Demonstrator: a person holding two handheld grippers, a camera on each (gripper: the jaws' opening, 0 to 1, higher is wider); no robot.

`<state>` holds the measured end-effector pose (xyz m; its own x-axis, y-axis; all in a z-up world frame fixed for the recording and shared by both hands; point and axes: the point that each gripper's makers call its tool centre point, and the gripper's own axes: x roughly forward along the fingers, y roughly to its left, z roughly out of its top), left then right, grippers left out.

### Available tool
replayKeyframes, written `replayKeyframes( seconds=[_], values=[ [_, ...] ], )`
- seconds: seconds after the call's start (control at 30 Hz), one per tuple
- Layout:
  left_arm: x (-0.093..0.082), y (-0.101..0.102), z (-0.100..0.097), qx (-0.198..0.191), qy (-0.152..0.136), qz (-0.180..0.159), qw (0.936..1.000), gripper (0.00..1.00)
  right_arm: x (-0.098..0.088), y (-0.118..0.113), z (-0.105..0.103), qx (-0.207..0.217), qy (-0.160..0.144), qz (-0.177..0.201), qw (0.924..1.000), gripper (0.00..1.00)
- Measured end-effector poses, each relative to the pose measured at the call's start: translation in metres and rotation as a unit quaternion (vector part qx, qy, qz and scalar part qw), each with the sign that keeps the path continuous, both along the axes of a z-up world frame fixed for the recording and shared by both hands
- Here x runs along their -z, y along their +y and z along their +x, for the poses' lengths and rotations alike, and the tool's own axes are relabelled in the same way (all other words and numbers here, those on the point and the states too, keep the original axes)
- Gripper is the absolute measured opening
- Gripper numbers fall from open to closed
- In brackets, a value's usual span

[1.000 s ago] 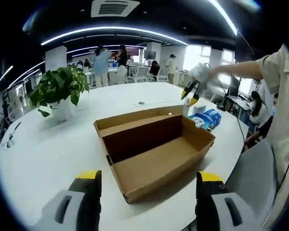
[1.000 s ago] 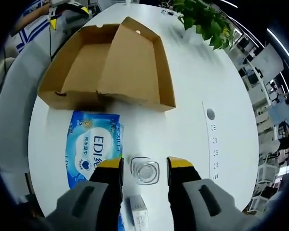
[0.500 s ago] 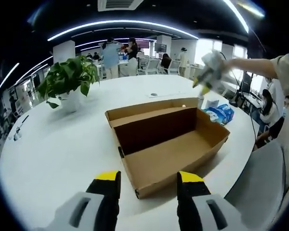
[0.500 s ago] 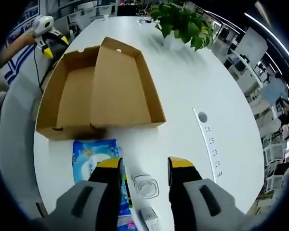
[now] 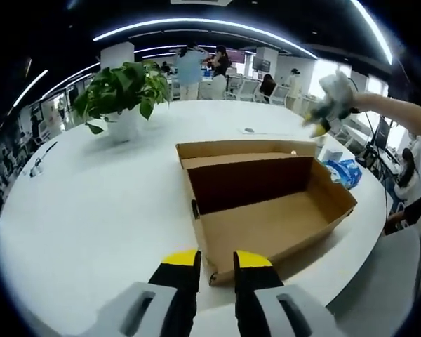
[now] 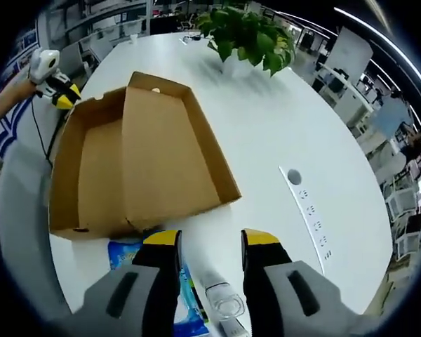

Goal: Operate the shoe box by opening the lid, removing the specified soft item, and placing it in the target area until the item is outside and the box remains undamaged.

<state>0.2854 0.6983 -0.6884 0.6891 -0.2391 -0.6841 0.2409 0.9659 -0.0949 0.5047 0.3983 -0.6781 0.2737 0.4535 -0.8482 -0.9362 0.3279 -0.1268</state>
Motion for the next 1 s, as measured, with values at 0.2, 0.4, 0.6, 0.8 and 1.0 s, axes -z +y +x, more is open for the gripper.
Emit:
replayKeyframes(
  seconds=[0.2, 0.4, 0.6, 0.8, 1.0],
  values=[
    [0.006, 0.002, 0.002, -0.020, 0.009, -0.002, 0.9998, 0.08, 0.005, 0.018, 0.002, 0.013, 0.001, 0.012, 0.9998, 0.30],
    [0.010, 0.007, 0.002, -0.051, 0.018, -0.015, 0.9985, 0.04, 0.015, 0.029, 0.010, 0.040, 0.000, 0.015, 0.9991, 0.29],
    [0.012, 0.007, 0.002, -0.052, 0.014, -0.012, 0.9985, 0.04, 0.029, 0.030, 0.030, 0.082, 0.011, 0.020, 0.9964, 0.28],
    [0.012, 0.007, 0.001, -0.055, 0.014, -0.014, 0.9983, 0.04, 0.043, 0.030, 0.035, 0.139, 0.046, 0.031, 0.9887, 0.25],
    [0.014, 0.006, 0.001, -0.052, 0.023, -0.010, 0.9983, 0.04, 0.049, 0.029, 0.033, 0.190, 0.058, 0.035, 0.9795, 0.23]
  ],
)
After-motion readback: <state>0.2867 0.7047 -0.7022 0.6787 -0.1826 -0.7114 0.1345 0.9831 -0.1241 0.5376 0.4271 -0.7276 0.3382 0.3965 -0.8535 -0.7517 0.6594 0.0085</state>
